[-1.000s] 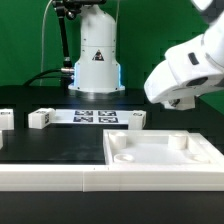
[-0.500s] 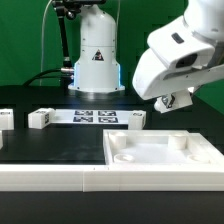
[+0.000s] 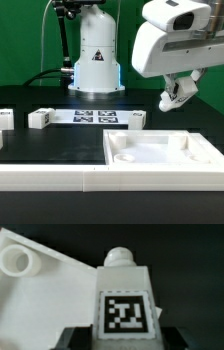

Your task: Assemble one leg

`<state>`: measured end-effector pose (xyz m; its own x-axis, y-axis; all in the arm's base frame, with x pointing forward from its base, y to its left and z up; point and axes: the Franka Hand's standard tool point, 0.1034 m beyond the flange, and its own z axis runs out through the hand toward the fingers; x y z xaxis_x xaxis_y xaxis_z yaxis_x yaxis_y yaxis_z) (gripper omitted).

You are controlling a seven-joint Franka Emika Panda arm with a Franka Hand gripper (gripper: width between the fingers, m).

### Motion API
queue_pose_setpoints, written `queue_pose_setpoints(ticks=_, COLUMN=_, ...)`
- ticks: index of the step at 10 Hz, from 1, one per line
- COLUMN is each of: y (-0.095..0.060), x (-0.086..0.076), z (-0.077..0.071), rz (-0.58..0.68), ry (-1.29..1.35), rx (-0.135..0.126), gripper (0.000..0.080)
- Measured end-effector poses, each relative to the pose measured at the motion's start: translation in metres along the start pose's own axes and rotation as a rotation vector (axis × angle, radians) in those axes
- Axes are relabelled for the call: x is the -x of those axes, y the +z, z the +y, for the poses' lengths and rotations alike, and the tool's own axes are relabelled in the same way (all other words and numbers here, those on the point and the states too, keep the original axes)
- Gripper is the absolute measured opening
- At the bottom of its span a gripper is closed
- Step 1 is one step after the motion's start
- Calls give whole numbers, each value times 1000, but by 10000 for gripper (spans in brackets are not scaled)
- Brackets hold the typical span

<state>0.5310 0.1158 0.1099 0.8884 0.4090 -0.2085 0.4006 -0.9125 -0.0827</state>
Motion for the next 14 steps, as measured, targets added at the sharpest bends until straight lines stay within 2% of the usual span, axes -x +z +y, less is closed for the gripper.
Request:
queue_pose_setpoints(ticks=5, y=-3, x=-12, z=13, rz=305, ry=8, rx=56, gripper=292)
queue_pose_setpoints(ticks=6, y=-11, x=-19, z=20, rz=378, ry=17, rx=70, gripper=292)
queue_pose_setpoints(ticks=7, y=-18, x=-21, z=29, rz=406, ry=52, rx=62, gripper=292)
queue_pose_setpoints(ticks=8, y=-28, x=-27, z=45, rz=494, ry=94, rx=65, gripper=292)
queue_pose_setpoints(ticks=9, y=-26, x=-26, z=46, rz=519, ry=96, rx=73, gripper=292)
queue_pose_setpoints(ticks=12, y=-24, x=-28, z=43, rz=523, ry=101, rx=69, gripper=292)
queue_pose_setpoints(ticks=13, y=-17, x=-33, z=37, rz=522, ry=97, rx=64, gripper=292)
queue_pose_setpoints(ticks=14, y=-18, x=-43, z=35, rz=528, ry=91, rx=61, gripper=292)
